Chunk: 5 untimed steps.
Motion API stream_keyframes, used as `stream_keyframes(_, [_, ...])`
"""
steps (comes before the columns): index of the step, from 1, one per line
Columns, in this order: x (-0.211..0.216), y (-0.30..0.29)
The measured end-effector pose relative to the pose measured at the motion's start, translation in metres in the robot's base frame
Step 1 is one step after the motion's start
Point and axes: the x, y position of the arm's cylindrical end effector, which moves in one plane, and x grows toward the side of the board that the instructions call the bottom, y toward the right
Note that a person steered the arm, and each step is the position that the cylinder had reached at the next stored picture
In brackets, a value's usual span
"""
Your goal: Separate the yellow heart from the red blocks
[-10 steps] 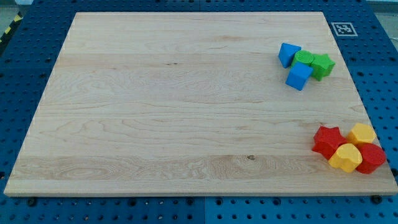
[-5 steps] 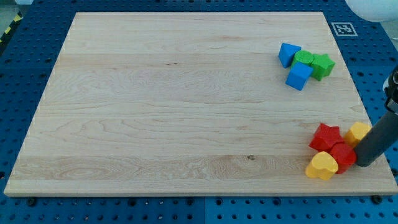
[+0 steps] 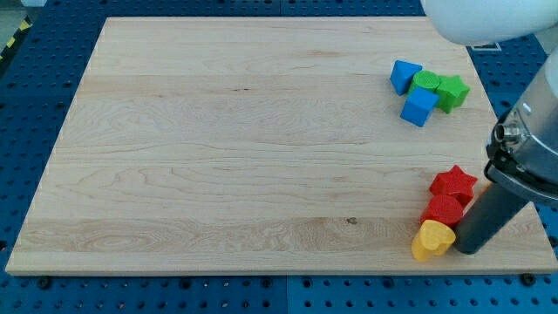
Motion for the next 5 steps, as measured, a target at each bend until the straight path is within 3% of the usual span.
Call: stream_keyframes(5, [-0.022,-0.068])
